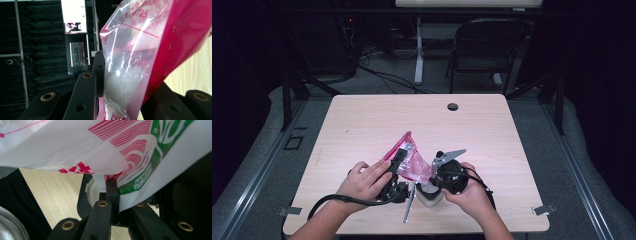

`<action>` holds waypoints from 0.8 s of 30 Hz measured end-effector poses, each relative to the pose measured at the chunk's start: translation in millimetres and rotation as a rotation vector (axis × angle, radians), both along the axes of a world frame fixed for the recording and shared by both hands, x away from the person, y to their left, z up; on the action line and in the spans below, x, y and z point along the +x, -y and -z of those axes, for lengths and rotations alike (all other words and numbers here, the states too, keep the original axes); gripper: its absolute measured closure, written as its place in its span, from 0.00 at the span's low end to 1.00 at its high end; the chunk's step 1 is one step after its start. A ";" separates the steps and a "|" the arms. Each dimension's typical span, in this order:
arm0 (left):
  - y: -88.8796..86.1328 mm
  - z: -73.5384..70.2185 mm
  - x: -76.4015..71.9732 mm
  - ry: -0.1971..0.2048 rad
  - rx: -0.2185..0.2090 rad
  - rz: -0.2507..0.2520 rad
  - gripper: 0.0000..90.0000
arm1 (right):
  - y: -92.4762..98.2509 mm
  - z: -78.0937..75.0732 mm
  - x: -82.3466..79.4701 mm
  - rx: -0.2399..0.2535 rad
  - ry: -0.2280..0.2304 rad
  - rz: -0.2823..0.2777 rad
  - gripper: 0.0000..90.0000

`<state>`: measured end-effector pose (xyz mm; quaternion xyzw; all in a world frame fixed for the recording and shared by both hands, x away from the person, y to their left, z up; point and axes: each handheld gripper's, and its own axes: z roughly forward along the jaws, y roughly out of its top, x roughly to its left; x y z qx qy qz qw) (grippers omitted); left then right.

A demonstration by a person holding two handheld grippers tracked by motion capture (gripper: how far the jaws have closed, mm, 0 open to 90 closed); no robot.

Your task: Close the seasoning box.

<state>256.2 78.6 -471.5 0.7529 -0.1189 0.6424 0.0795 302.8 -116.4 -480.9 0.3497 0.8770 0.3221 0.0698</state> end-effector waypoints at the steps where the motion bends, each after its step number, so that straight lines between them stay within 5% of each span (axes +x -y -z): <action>1: 0.1 -0.1 0.0 0.001 0.000 0.000 0.84 | -0.2 0.1 -0.2 0.001 0.002 0.002 1.00; 24: 1.0 -1.1 -0.3 -0.003 0.001 -0.001 0.84 | 0.2 -0.1 0.1 0.005 0.005 0.000 1.00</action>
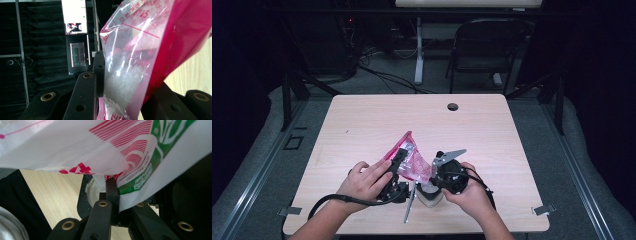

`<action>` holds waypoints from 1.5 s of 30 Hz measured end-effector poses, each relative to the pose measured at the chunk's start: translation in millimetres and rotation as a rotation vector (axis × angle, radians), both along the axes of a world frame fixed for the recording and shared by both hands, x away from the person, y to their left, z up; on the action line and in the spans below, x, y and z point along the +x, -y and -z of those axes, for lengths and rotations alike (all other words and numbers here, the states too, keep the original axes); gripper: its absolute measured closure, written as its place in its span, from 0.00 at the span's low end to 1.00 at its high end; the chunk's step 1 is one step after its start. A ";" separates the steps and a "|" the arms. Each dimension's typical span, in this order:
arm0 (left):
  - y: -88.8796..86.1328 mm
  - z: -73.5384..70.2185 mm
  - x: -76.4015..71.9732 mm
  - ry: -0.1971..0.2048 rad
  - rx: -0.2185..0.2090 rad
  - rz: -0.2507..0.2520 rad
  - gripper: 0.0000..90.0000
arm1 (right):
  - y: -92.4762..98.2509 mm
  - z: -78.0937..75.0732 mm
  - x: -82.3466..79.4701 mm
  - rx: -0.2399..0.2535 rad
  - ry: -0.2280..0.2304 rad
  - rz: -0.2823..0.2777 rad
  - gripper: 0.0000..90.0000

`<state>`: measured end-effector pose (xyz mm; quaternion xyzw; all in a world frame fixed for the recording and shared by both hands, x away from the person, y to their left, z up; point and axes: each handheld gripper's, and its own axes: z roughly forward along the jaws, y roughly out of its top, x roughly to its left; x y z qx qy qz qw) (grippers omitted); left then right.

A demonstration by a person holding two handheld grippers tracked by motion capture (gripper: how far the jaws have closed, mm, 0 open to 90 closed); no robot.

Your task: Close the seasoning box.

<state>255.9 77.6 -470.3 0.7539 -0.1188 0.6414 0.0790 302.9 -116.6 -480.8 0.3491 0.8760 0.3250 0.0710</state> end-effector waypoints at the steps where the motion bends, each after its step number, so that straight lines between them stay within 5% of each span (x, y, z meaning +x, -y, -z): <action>1: 0.0 -0.1 0.0 0.001 0.000 0.001 0.84 | -0.1 -0.2 -0.2 -0.001 -0.002 0.003 1.00; 45: 1.6 -1.3 -0.8 -0.002 0.007 0.010 0.84 | 1.6 1.5 1.1 -0.002 -0.015 -0.001 1.00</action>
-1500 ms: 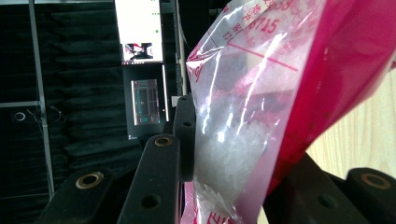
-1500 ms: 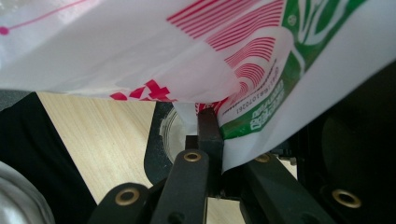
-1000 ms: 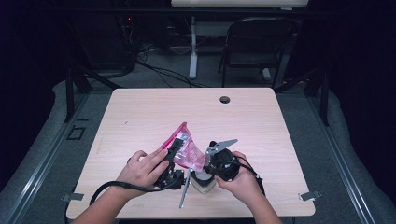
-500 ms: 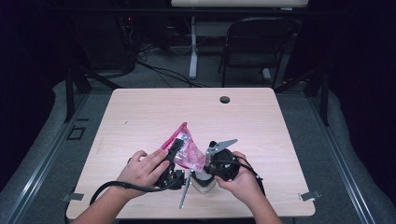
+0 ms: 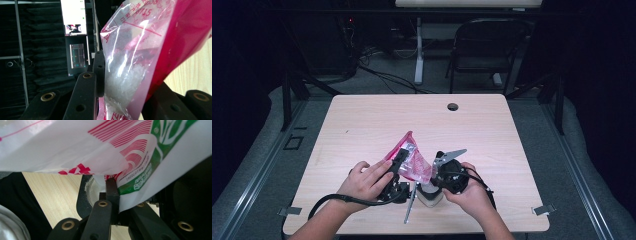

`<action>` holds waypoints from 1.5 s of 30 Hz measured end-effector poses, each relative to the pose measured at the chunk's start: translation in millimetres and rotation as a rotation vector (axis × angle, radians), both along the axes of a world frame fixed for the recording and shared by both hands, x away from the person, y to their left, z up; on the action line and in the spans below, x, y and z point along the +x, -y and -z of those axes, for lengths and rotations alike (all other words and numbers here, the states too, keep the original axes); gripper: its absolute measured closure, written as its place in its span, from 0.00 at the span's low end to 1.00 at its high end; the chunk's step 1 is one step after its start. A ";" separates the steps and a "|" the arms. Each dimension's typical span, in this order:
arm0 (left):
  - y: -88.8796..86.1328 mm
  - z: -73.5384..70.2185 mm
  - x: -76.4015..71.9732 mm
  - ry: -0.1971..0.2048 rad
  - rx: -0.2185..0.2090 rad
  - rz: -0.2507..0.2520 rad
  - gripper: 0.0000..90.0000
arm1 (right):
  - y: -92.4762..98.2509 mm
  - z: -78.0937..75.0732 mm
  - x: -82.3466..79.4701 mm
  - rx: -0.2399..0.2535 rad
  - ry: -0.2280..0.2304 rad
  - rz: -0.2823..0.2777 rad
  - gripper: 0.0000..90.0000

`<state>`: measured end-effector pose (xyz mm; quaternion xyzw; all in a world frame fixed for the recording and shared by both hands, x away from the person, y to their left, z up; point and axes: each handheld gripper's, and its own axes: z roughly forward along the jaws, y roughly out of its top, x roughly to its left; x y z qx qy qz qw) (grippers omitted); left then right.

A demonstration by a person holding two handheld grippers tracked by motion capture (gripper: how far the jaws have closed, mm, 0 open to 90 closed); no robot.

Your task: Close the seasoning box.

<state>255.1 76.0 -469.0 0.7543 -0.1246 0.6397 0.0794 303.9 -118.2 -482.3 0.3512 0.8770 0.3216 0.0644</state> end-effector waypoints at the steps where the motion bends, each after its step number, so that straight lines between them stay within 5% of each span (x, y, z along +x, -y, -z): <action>1: 0.0 0.0 0.0 0.000 0.000 0.000 0.84 | 0.0 0.0 0.0 0.000 0.000 0.000 1.00; 45: -0.5 2.4 1.0 -0.006 -0.019 0.005 0.84 | -1.8 1.3 -0.5 -0.011 0.000 -0.001 1.00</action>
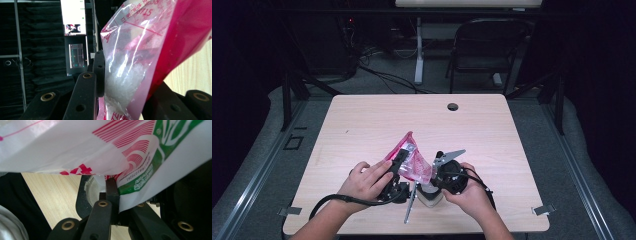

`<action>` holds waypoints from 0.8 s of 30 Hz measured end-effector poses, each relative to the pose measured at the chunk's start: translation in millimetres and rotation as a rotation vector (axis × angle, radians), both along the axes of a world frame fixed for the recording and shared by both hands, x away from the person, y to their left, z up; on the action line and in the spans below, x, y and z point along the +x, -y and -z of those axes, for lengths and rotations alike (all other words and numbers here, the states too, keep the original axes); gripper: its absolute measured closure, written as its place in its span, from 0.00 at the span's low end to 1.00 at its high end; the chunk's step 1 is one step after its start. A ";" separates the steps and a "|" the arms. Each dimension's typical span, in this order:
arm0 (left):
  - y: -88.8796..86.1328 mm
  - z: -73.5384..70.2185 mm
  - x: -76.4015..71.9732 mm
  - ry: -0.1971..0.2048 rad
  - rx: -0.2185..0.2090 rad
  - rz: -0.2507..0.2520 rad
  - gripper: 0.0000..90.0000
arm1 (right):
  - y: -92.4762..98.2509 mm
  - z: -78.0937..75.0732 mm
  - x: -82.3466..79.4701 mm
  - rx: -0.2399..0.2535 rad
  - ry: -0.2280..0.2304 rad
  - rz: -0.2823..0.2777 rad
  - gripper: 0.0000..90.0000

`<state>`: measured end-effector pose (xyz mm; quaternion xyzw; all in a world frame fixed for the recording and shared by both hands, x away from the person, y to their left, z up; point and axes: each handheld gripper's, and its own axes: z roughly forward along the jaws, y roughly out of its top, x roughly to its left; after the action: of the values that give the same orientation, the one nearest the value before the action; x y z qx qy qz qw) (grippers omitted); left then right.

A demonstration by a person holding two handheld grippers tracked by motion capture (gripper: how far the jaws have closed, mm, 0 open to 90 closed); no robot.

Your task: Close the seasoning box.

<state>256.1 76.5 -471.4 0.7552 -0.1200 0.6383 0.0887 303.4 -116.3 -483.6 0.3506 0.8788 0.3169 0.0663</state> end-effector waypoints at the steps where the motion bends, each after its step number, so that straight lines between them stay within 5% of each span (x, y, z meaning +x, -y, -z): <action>1: -0.2 -0.3 -0.3 0.005 0.001 0.002 0.84 | 0.1 0.1 0.1 0.001 -0.001 -0.001 1.00; 24: 0.0 -1.6 -0.6 0.002 0.002 0.001 0.84 | 0.3 -1.0 0.2 0.004 -0.001 -0.003 1.00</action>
<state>255.5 76.5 -469.7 0.7547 -0.1211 0.6388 0.0879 303.7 -116.7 -482.6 0.3498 0.8786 0.3186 0.0645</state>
